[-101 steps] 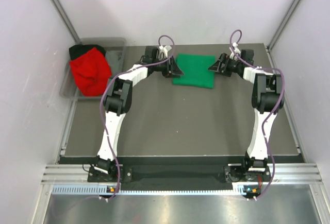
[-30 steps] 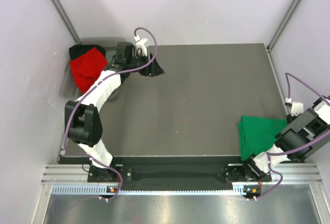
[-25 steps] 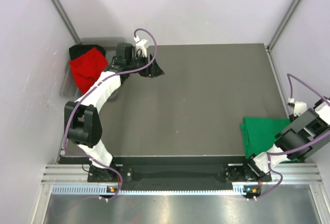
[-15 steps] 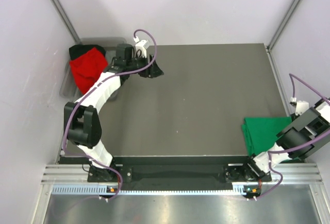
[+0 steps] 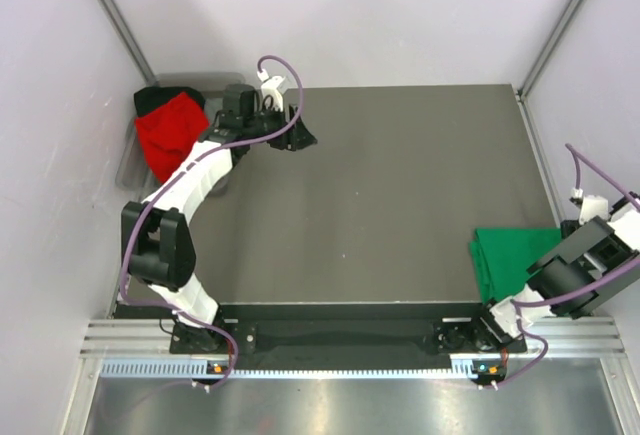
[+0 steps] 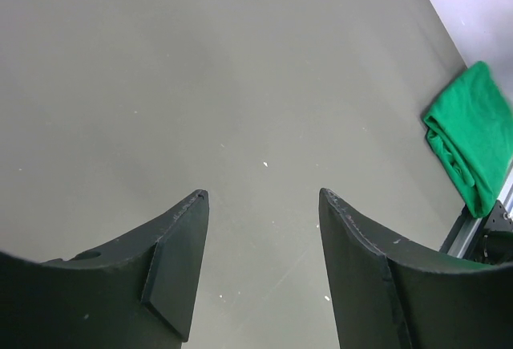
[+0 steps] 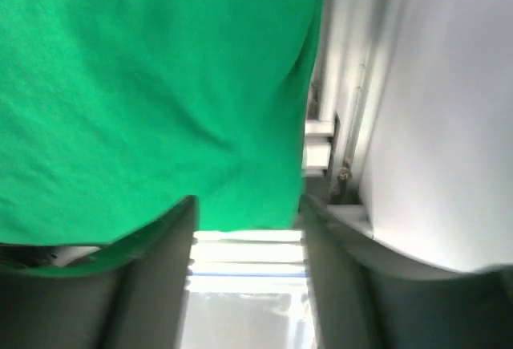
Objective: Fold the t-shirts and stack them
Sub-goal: Neatly place the folded tshirt to the corner, then reset both grippers
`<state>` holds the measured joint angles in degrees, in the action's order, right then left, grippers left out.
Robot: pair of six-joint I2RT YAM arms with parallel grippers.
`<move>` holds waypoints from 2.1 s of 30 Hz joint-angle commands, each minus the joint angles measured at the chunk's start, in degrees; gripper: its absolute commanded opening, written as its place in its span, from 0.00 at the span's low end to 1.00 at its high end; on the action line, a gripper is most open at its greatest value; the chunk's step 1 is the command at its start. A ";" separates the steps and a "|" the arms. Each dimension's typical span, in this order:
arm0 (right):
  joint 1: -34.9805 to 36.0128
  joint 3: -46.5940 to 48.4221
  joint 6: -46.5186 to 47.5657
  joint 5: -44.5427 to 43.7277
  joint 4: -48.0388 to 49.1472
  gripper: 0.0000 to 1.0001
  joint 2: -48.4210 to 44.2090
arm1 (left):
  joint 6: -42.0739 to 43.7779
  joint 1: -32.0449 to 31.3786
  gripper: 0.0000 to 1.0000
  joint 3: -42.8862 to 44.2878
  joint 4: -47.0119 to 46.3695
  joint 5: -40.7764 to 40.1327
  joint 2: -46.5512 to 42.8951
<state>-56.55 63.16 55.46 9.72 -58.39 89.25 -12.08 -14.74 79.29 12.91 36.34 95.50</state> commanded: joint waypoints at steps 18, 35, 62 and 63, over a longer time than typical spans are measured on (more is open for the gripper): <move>26.47 6.81 -32.03 31.60 5.84 1.00 -34.05 | 12.96 0.06 0.85 -8.17 4.85 -22.96 -17.09; 52.61 6.02 -40.88 2.93 30.52 1.00 -13.41 | 15.15 0.15 0.97 -11.25 13.02 -21.57 -22.82; 21.14 -7.43 -14.07 17.43 16.56 1.00 -4.79 | 17.26 0.77 0.96 -11.08 13.37 -20.25 -18.78; 20.96 -7.52 -13.72 17.79 16.64 1.00 -4.70 | 17.26 0.94 0.96 -11.26 13.02 -20.17 -18.78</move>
<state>-34.39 55.51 38.61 23.51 -41.45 84.36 4.05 -14.48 67.22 27.20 15.62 76.51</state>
